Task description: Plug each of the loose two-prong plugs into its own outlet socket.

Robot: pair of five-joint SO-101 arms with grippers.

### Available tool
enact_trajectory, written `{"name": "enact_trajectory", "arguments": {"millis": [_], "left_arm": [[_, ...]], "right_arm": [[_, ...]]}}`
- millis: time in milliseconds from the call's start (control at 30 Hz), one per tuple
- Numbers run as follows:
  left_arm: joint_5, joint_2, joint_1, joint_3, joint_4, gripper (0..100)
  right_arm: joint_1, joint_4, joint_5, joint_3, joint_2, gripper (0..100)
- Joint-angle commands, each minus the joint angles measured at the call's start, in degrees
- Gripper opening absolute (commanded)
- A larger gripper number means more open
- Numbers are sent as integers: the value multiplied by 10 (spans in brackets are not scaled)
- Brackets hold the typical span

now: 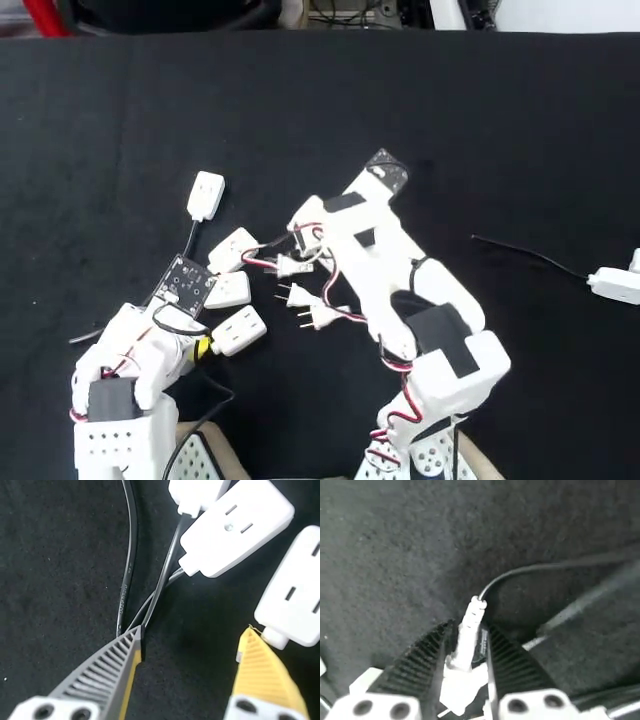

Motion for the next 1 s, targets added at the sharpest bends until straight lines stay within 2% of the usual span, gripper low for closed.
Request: {"name": "enact_trajectory", "arguments": {"millis": [0, 233, 433, 500, 633, 733, 967], "left_arm": [[-6, 0, -2, -2, -10, 302], [-6, 0, -2, -2, -11, 302], [5, -2, 4, -7, -18, 302], [54, -2, 4, -11, -45, 302], [175, -2, -1, -46, -72, 302], [229, -2, 6, -62, -77, 302], [328, -2, 111, -91, -135, 302]], "right_arm": [[10, 20, 4, -25, -26, 18], [9, 23, 149, -24, -63, 11], [4, 23, 384, -19, -147, 11], [4, 18, 425, 0, -192, 11], [0, -10, 435, 65, -307, 11], [-18, -74, 435, 149, -419, 11], [-118, -297, 435, 413, -698, 11]]}}
